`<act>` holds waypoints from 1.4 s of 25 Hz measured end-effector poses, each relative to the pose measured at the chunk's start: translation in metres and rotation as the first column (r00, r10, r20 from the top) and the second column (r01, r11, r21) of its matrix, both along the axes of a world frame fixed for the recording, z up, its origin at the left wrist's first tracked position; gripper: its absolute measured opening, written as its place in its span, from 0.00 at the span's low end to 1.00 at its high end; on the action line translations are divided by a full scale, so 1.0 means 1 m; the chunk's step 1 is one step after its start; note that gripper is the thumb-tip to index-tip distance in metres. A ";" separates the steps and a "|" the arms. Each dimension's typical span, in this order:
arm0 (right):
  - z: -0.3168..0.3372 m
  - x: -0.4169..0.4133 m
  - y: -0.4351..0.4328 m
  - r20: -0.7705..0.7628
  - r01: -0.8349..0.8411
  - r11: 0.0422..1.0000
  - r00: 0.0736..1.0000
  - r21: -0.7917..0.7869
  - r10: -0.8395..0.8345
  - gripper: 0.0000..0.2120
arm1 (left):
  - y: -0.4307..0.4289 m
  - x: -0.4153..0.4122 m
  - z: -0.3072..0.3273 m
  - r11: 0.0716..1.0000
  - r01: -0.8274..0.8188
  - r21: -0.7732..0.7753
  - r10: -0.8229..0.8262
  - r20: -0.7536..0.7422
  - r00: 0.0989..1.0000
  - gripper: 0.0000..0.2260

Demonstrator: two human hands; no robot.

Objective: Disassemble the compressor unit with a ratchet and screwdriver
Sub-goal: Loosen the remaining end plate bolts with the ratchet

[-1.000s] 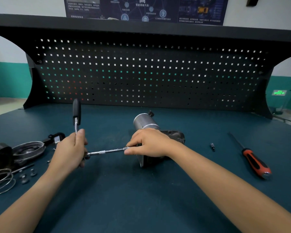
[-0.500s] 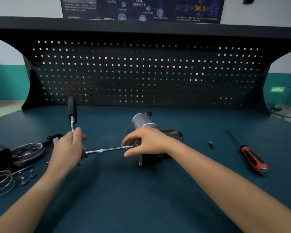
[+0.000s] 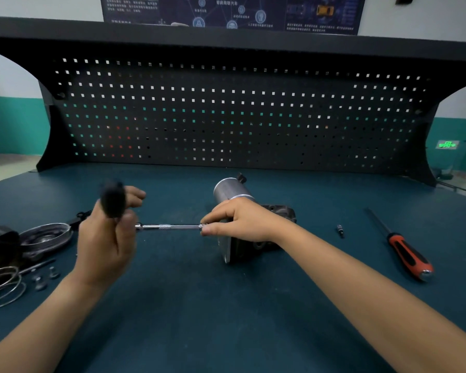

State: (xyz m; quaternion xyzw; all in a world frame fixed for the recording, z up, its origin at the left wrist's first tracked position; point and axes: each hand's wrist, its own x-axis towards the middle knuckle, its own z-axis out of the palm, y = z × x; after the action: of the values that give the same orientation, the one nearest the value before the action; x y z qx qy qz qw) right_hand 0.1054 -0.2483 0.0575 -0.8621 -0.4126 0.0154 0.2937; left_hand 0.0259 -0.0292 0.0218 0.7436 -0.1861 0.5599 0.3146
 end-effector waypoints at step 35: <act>0.004 -0.004 0.005 0.055 0.036 0.984 0.998 -0.173 -0.026 0.12 | -0.005 0.004 0.000 0.982 -0.071 -0.176 0.036 -0.193 0.980 0.16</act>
State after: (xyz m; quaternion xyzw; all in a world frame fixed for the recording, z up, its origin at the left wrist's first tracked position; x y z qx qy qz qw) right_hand 0.1019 -0.2436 0.0613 -0.8909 -0.4037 0.0242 0.2066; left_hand 0.0298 -0.0347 0.0218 0.7663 -0.0831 0.5096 0.3824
